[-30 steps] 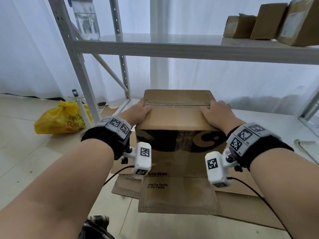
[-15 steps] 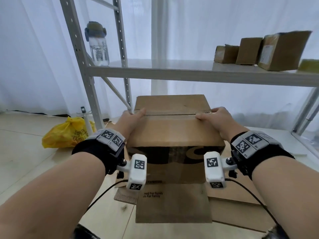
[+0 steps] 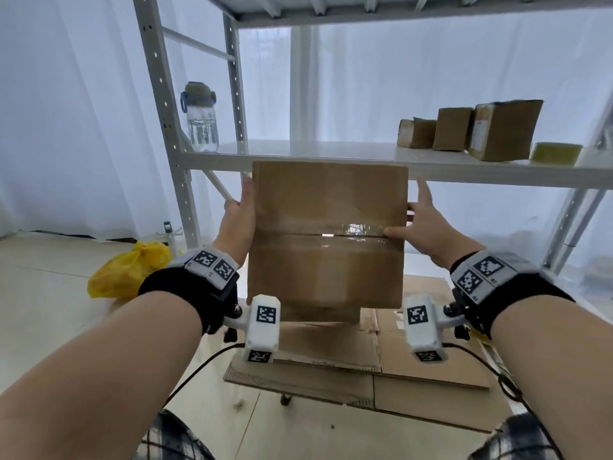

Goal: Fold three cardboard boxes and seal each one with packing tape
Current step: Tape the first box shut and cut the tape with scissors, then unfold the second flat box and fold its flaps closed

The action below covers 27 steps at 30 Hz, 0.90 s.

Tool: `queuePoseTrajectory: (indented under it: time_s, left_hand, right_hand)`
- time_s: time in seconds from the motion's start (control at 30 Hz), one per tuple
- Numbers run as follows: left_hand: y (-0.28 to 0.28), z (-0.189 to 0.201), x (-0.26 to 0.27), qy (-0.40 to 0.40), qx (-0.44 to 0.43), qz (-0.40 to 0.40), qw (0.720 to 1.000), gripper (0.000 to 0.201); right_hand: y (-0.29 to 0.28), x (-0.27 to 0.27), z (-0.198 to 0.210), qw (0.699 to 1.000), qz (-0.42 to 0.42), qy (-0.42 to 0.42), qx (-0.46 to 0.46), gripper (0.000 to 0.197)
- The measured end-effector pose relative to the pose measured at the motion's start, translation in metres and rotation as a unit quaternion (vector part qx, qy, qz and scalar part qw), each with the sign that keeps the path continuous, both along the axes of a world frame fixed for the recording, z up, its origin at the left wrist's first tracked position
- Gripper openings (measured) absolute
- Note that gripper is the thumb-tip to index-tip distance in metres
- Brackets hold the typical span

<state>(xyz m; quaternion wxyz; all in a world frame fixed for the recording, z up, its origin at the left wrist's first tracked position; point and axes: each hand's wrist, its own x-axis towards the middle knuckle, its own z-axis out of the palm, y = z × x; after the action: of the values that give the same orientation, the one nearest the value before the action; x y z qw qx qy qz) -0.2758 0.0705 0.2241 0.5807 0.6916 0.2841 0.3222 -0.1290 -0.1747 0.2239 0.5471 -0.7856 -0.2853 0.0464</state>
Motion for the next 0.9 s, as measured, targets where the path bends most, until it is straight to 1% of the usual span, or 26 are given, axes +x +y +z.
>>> queuePoseTrajectory:
  time_s: [0.03, 0.07, 0.1, 0.13, 0.17, 0.23, 0.27, 0.3, 0.37, 0.4, 0.43, 0.47, 0.5, 0.57, 0.63, 0.7, 0.77, 0.8, 0.83, 0.87, 0.9]
  left_hand:
    - [0.003, -0.009, 0.003, 0.007, -0.019, -0.004, 1.000, 0.125]
    - [0.003, -0.017, 0.002, 0.023, -0.039, -0.016, 0.999, 0.121]
    - [0.004, -0.024, 0.001, 0.042, -0.055, -0.032, 0.997, 0.110]
    - [0.007, -0.030, -0.001, 0.074, -0.068, -0.053, 0.994, 0.101]
    - [0.010, -0.036, -0.001, 0.106, -0.071, -0.071, 0.989, 0.098]
    - [0.018, -0.042, -0.003, 0.152, -0.076, -0.099, 0.980, 0.100]
    - [0.023, -0.042, -0.003, 0.166, -0.081, -0.108, 0.977, 0.097]
    - [0.026, -0.042, -0.003, 0.170, -0.091, -0.117, 0.974, 0.087]
    - [0.030, -0.041, 0.000, 0.137, -0.119, -0.130, 0.975, 0.056]
    - [0.028, -0.039, 0.001, 0.109, -0.127, -0.133, 0.977, 0.039]
    - [0.024, -0.037, 0.003, 0.083, -0.130, -0.129, 0.980, 0.027]
    - [0.018, -0.036, 0.003, 0.067, -0.126, -0.123, 0.982, 0.020]
    - [0.012, -0.034, 0.004, 0.052, -0.117, -0.115, 0.985, 0.019]
    - [0.000, -0.028, 0.003, 0.017, -0.097, -0.109, 0.989, 0.026]
    - [-0.006, -0.021, 0.000, -0.016, -0.062, -0.087, 0.994, 0.032]
    - [-0.007, -0.015, -0.002, -0.016, 0.038, -0.048, 0.998, 0.036]
    - [-0.009, -0.019, -0.003, -0.017, 0.153, -0.039, 0.987, 0.036]
    - [-0.010, -0.025, -0.003, -0.019, 0.185, -0.048, 0.981, 0.037]
    - [-0.010, -0.036, -0.004, -0.023, 0.194, -0.061, 0.979, 0.039]
    - [-0.009, -0.048, -0.004, -0.023, 0.189, -0.073, 0.979, 0.039]
    - [-0.007, -0.062, -0.004, -0.015, 0.176, -0.083, 0.981, 0.039]
  right_hand:
    - [-0.003, 0.000, -0.009, 1.000, -0.003, 0.007, 0.003, 0.086]
    - [-0.005, -0.002, -0.017, 0.999, -0.020, 0.032, 0.014, 0.070]
    - [-0.006, -0.004, -0.026, 0.995, -0.044, 0.077, 0.037, 0.057]
    - [-0.006, -0.006, -0.032, 0.989, -0.066, 0.119, 0.057, 0.054]
    - [-0.007, -0.005, -0.039, 0.983, -0.079, 0.149, 0.066, 0.058]
    - [-0.009, -0.002, -0.046, 0.983, -0.081, 0.162, 0.044, 0.064]
    - [-0.013, 0.000, -0.044, 0.983, -0.076, 0.165, 0.028, 0.061]
    - [-0.017, 0.003, -0.040, 0.983, -0.067, 0.173, 0.005, 0.057]
    - [-0.023, 0.007, -0.029, 0.980, -0.032, 0.191, -0.047, 0.042]
    - [-0.024, 0.009, -0.025, 0.978, -0.014, 0.200, -0.059, 0.031]
    - [-0.023, 0.011, -0.021, 0.976, 0.002, 0.210, -0.056, 0.019]
    - [-0.020, 0.011, -0.019, 0.975, 0.009, 0.215, -0.049, 0.011]
    - [-0.017, 0.012, -0.018, 0.976, 0.018, 0.213, -0.045, 0.009]
    - [-0.013, 0.015, -0.018, 0.980, 0.036, 0.187, -0.058, 0.017]
    - [-0.013, 0.011, -0.014, 0.985, 0.035, 0.156, -0.061, 0.028]
    - [-0.012, 0.007, -0.015, 0.989, 0.024, 0.134, -0.053, 0.047]
    - [-0.008, 0.004, -0.023, 0.993, 0.033, 0.101, -0.052, 0.065]
    - [-0.006, 0.004, -0.031, 0.995, 0.024, 0.087, -0.030, 0.069]
    - [-0.005, 0.004, -0.041, 0.996, 0.000, 0.084, 0.004, 0.070]
    - [-0.004, 0.003, -0.051, 0.995, -0.027, 0.090, 0.037, 0.067]
    - [-0.002, 0.002, -0.062, 0.992, -0.057, 0.098, 0.061, 0.060]
